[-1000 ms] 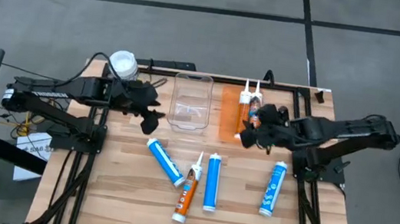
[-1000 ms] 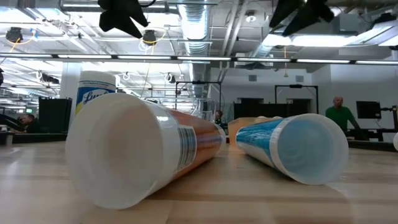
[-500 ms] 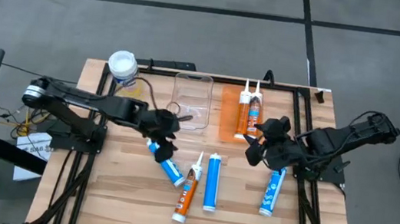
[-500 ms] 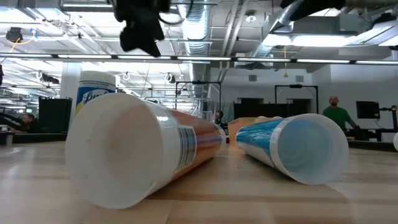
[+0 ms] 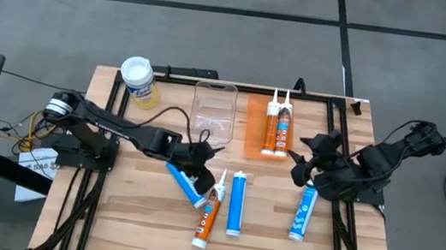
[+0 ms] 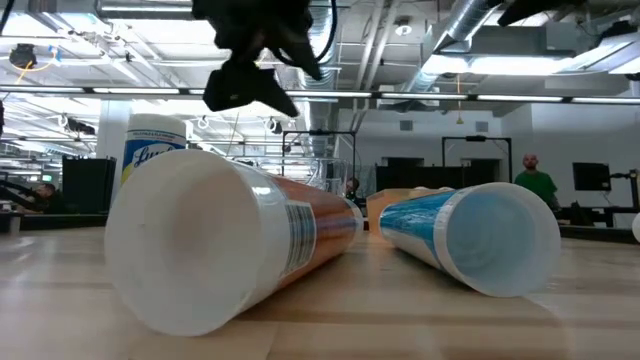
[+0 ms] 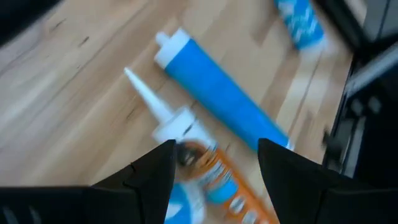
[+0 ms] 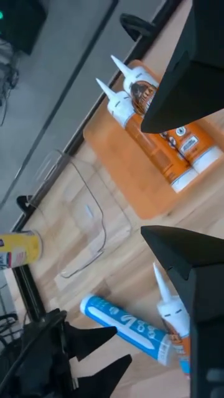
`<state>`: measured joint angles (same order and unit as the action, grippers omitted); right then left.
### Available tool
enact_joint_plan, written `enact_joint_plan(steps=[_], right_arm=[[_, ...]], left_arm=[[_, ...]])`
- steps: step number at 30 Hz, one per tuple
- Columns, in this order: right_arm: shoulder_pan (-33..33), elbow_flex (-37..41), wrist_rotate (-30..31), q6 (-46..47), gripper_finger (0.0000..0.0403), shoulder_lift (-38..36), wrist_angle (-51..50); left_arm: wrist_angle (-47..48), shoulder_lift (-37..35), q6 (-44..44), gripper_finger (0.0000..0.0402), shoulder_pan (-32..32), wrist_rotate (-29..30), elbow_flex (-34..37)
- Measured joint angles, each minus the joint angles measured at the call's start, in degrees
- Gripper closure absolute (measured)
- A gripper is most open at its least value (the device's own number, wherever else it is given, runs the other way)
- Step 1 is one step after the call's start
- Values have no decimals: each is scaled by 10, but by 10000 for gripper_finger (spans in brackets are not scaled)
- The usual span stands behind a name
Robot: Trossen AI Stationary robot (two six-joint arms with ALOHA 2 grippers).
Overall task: Pick & place silicon tubes, Sealant and Lysol wipes
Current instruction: Put the orange sealant into the orange bin
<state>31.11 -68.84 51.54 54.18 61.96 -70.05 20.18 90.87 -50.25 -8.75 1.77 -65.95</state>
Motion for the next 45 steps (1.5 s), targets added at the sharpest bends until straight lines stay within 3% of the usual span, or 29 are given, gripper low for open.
enact_joint_plan(steps=[8, 13, 27, 30, 34, 37, 45], right_arm=[[0, 0, -4, -47, 154, -10, -8], [0, 0, -6, -66, 154, -9, -11], [0, 0, -6, -66, 154, -9, -16], [0, 0, -6, -66, 154, -9, -16], [0, 0, -6, -66, 154, -9, -16], [0, 0, -6, -66, 154, -9, -16], [0, 1, -3, -67, 154, -9, -17]], left_arm=[[-96, 46, -128, 183, -40, 63, 0], [-104, 59, -171, 183, -64, 109, 0], [-111, 58, -176, 183, -64, 117, 0], [-122, 57, -122, 183, -64, 131, -4], [-99, 57, -36, 183, -76, 125, -60], [-31, 56, 3, 183, -80, 129, -120], [115, 112, -21, 183, -80, 134, -238]])
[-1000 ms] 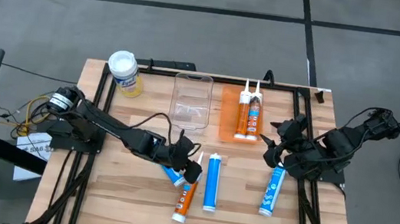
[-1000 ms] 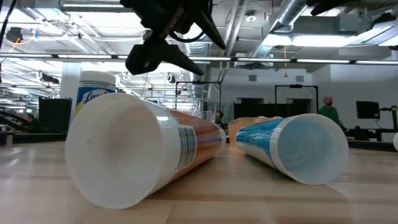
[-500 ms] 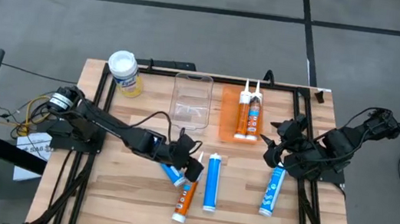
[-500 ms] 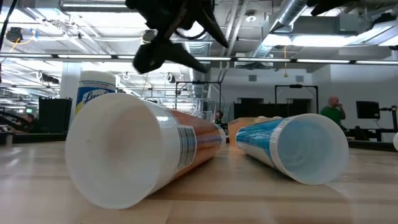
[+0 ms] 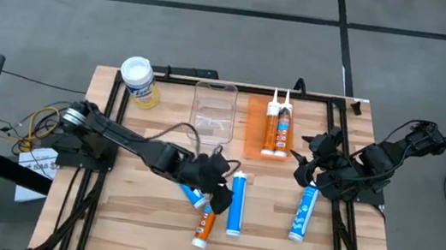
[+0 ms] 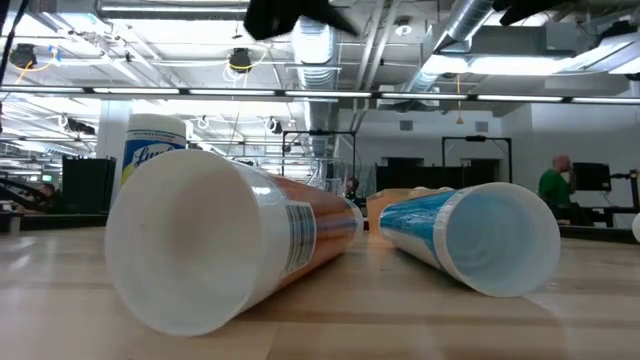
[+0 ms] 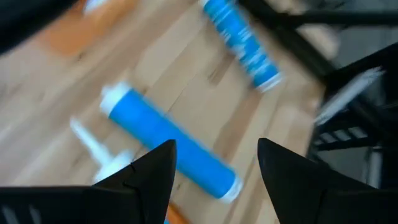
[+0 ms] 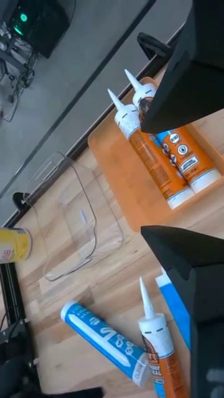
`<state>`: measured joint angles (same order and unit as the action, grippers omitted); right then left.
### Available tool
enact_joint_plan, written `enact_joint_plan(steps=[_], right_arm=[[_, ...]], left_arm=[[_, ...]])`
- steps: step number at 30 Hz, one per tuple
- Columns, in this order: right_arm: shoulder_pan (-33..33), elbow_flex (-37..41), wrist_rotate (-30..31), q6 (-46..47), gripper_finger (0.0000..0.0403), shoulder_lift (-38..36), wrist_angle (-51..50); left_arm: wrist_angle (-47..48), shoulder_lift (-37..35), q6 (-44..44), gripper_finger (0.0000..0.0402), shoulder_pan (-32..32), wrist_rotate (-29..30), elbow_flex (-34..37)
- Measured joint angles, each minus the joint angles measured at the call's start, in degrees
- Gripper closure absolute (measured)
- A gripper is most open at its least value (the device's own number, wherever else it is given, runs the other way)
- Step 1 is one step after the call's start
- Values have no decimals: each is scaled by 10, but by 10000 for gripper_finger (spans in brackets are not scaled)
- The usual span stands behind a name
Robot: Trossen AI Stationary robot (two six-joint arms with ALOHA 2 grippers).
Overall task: Pick & place silicon tubes, Sealant and Lysol wipes
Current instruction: Put the orange sealant into the orange bin
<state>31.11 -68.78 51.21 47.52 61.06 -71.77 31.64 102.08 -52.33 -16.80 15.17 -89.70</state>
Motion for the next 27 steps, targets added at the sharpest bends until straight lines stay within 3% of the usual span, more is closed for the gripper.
enact_joint_plan(steps=[5, 9, 13, 27], right_arm=[[0, 0, 3, -9, 154, 0, -2], [4, 0, 3, -16, 154, 0, -2], [5, 0, 3, -25, 154, 0, -1], [8, 0, 3, -25, 154, 0, 0]], left_arm=[[107, 75, -86, 183, 21, -62, -34], [156, 109, -131, 183, 31, -72, -73], [159, 116, -135, 183, 42, -101, -78], [148, 124, -86, 178, 45, -93, -78]])
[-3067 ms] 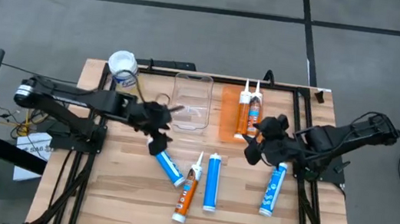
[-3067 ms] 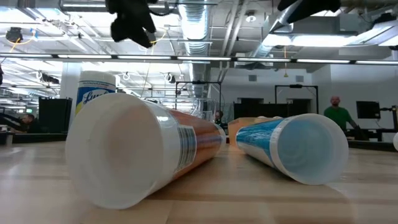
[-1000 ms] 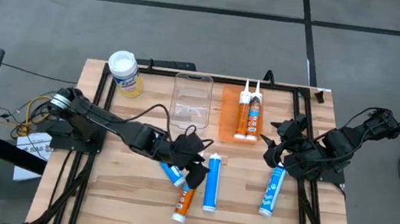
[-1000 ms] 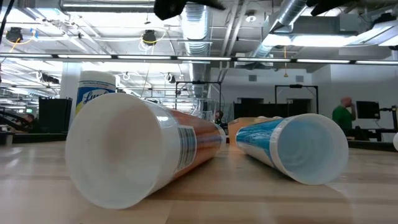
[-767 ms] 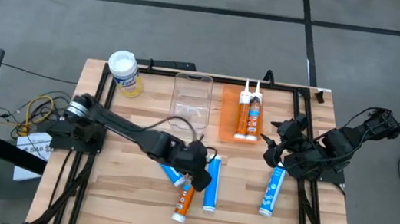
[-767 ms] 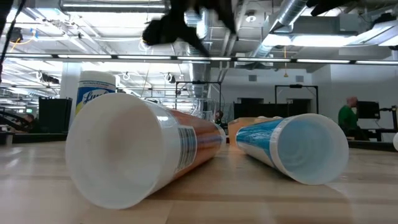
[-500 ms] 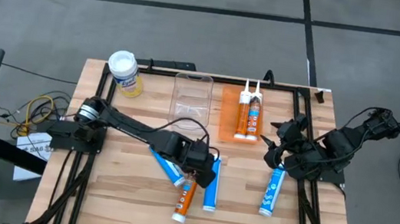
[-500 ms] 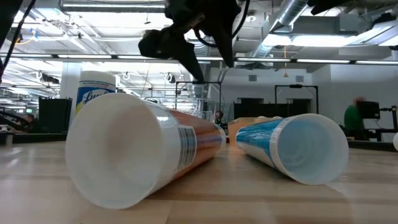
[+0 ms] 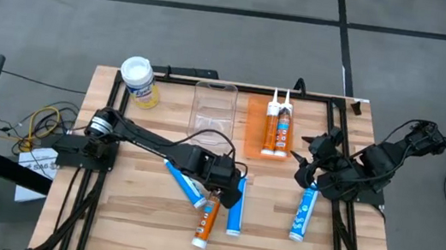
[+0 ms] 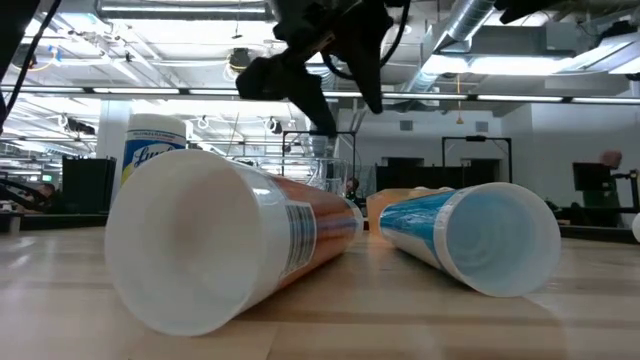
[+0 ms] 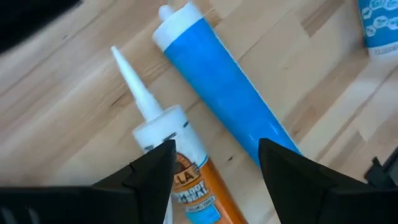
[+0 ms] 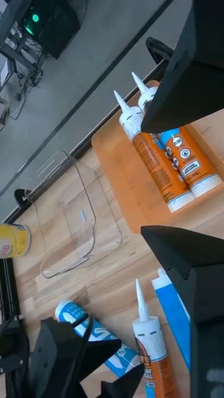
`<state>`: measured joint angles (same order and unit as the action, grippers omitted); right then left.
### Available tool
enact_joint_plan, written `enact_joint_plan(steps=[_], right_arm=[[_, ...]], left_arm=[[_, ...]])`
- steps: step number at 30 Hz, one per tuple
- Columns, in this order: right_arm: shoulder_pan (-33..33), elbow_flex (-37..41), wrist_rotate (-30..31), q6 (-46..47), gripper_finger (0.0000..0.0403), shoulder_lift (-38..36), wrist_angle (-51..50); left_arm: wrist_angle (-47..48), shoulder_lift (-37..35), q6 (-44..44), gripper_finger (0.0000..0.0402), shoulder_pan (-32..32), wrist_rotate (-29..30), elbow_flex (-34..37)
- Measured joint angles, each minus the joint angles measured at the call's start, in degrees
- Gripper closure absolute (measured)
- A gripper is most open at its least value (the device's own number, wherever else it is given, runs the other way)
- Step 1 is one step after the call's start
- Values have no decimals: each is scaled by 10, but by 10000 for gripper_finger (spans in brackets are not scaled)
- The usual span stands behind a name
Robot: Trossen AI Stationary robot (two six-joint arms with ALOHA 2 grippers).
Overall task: Pick & place silicon tubes, Sealant and Lysol wipes
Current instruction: Put the orange sealant into the orange bin
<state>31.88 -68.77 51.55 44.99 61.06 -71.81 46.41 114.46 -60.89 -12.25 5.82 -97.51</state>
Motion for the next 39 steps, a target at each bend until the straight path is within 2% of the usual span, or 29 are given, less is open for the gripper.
enact_joint_plan(steps=[4, 12, 15, 22, 26, 39], right_arm=[[0, 0, 0, 0, 154, 0, -2], [0, 0, 10, 6, 154, -1, -32], [7, 0, 12, 24, 154, -11, -47], [52, 0, 28, 47, 154, -39, -61], [70, 0, 30, 60, 154, -49, -62], [86, 56, 34, 120, 154, -59, -57]], left_arm=[[2, 3, 13, 146, -4, 0, 0], [3, 6, 2, 43, -5, 5, 0], [3, 11, -2, 22, -6, 0, 0], [3, 34, -9, 15, -6, -37, 0], [16, 51, -31, 15, -6, -39, 1], [12, 90, -45, 15, -5, -50, 0]])
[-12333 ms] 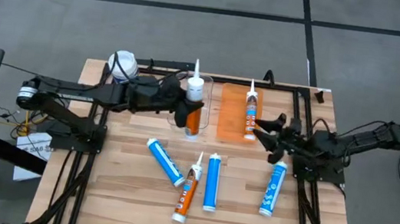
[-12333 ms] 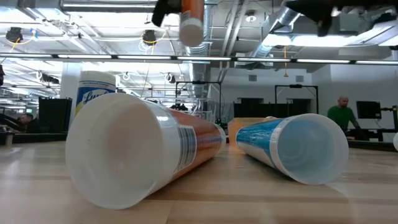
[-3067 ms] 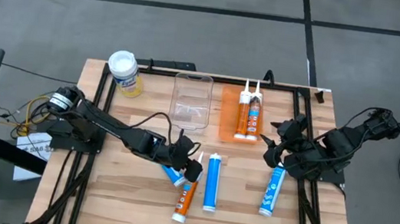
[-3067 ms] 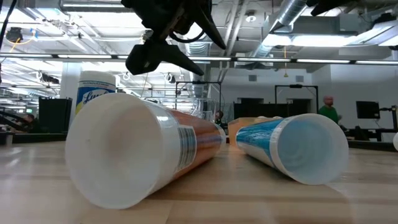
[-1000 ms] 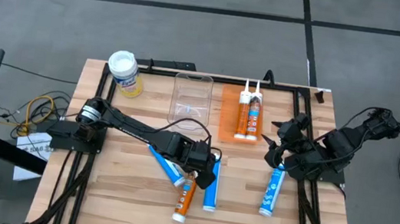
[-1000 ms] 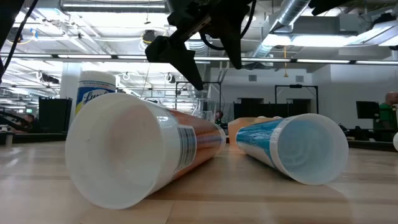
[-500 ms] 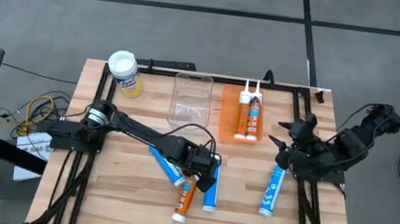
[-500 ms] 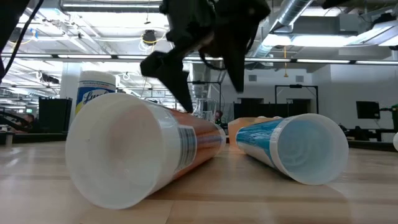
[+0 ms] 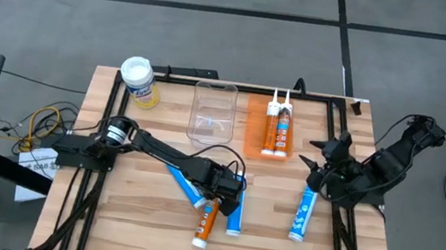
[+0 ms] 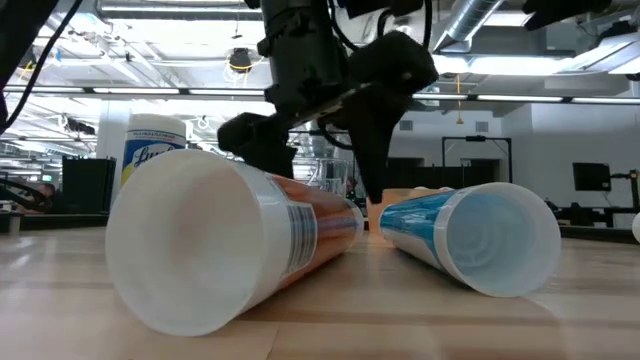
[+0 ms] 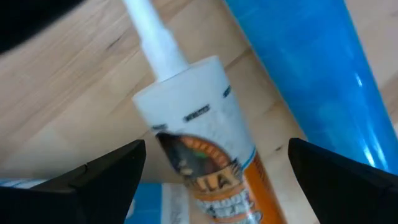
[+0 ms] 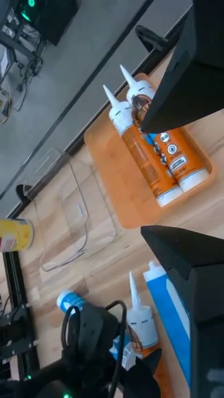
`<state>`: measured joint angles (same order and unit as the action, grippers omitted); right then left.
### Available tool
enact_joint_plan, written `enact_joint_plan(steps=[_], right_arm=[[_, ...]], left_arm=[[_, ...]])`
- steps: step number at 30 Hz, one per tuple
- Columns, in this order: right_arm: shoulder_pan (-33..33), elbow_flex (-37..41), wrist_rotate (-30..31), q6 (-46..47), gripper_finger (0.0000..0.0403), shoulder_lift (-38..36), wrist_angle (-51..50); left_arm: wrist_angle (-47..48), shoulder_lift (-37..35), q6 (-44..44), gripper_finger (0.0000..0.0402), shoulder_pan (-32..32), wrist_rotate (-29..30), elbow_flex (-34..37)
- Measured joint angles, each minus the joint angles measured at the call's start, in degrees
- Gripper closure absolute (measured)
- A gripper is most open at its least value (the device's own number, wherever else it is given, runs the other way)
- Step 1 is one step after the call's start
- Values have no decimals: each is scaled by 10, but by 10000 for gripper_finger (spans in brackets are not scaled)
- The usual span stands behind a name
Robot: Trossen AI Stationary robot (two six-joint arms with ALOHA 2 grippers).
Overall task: Pick & place silicon tubes, Sealant and Lysol wipes
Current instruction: Put the orange sealant into the orange bin
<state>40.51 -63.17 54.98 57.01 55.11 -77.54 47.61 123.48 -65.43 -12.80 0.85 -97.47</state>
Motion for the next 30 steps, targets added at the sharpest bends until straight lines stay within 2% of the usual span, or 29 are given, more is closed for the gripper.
enact_joint_plan(steps=[13, 17, 24, 30], right_arm=[[0, 2, 0, 0, 154, -1, 7], [0, 2, 0, 0, 154, -1, 9], [0, 2, 0, 0, 154, -1, 14], [0, 2, 0, 0, 154, -1, 17]], left_arm=[[9, 52, -29, 27, 0, 7, -3], [10, 53, -37, 68, 2, 15, -3], [18, 48, -50, 192, 6, 24, -1], [19, 36, -52, 201, 12, 40, 2]])
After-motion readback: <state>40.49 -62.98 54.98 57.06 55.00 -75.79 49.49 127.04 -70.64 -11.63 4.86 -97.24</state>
